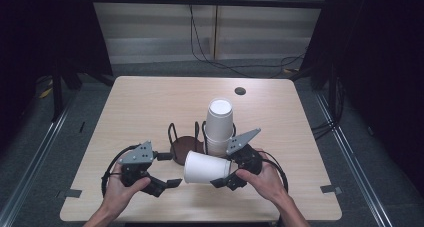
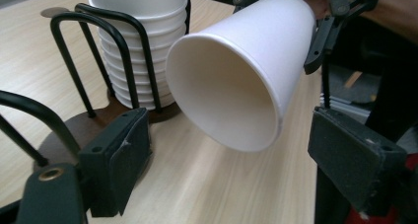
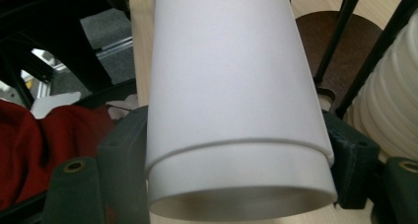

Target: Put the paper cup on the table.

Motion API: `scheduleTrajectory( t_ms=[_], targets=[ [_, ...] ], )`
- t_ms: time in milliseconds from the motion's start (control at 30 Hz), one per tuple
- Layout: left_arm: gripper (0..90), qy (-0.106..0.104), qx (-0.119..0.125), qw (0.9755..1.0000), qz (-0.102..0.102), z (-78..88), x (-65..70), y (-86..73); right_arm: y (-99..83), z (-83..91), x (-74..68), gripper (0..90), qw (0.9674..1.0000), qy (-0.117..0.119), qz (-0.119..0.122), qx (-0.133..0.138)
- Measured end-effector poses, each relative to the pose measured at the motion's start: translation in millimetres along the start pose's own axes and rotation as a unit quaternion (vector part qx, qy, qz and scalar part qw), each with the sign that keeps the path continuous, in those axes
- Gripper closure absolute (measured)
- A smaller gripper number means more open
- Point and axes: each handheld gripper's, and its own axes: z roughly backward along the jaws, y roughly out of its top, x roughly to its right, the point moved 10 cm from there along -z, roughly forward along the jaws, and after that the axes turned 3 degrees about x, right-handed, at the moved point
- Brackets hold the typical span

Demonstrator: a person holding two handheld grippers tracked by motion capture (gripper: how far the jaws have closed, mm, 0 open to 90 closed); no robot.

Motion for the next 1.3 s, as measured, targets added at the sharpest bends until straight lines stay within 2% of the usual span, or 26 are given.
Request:
scheduleTrajectory(
  t_ms=[33,200,233,267,300,333,367,433,567,667,700,933,1033,1100,1200,1233,1300],
  targets=[
    [16.2,-0.003,0.002,1.0,0.002,-0.1,0.0,0.1,0.4,0.4,2.1,24.6,0.9999,-0.011,-0.001,0.001],
    [16.2,-0.009,0.016,0.9998,0.01,-0.2,-1.6,1.2,3.6,1.4,1.5,24.6,0.9999,-0.009,-0.001,0.014],
    [16.2,-0.012,0.022,0.9996,0.014,-0.2,-1.5,1.9,6.1,2.5,1.3,24.6,0.9996,-0.008,-0.001,0.026],
    [16.2,-0.012,0.022,0.9996,0.014,-0.2,-1.5,1.9,6.1,2.5,1.3,24.6,0.9996,-0.008,-0.001,0.026],
    [16.1,-0.014,0.026,0.9994,0.014,0.4,-1.4,2.6,8.6,4.4,0.8,24.6,0.9992,-0.003,-0.001,0.041],
    [16.1,-0.018,0.03,0.9993,0.014,0.9,-0.9,3.4,8.6,4.4,0.8,24.6,0.9992,-0.003,-0.001,0.041],
    [15.8,-0.023,0.037,0.999,0.013,2.0,0.9,5.1,11.2,6.2,0.3,24.6,0.9982,0.001,-0.003,0.059],
    [15.8,-0.022,0.043,0.9988,0.008,2.8,1.6,6.6,13.1,7.4,-0.7,24.6,0.9975,0.006,0.002,0.07],
    [15.8,-0.028,0.05,0.9983,0.004,3.6,5.2,8.7,15.4,6.4,-5.9,24.6,0.9963,0.022,0.01,0.082],
    [15.9,-0.035,0.051,0.9981,0.003,3.4,7.9,8.8,15.7,5.2,-6.0,24.7,0.9963,0.017,0.015,0.083],
    [15.8,-0.034,0.056,0.9979,-0.002,2.7,9.1,9.5,16.8,4.8,-5.7,24.7,0.9953,0.017,0.017,0.094],
    [15.8,-0.037,0.069,0.997,0.0,-0.9,11.2,11.1,16.1,-0.5,-10.9,24.8,0.994,0.041,0.023,0.098],
    [15.6,-0.025,0.077,0.9967,-0.001,-1.2,7.3,12.3,18.9,-1.5,-15.8,24.9,0.9923,0.057,0.03,0.106],
    [10.8,-0.025,0.081,0.9964,-0.001,-2.2,7.8,12.9,19.7,-1.5,-18.2,25.0,0.9914,0.063,0.036,0.109],
    [10.5,-0.022,0.08,0.9966,-0.005,-3.0,9.2,13.1,19.6,-2.3,-18.5,25.1,0.9916,0.063,0.037,0.107],
    [11.8,-0.032,0.079,0.9963,-0.012,-4.6,12.8,13.8,19.7,-2.5,-20.6,25.0,0.9909,0.07,0.037,0.109],
    [11.0,-0.031,0.081,0.9962,-0.011,-6.0,13.8,14.2,19.5,-2.8,-21.0,25.1,0.9911,0.07,0.041,0.106]
  ],
)
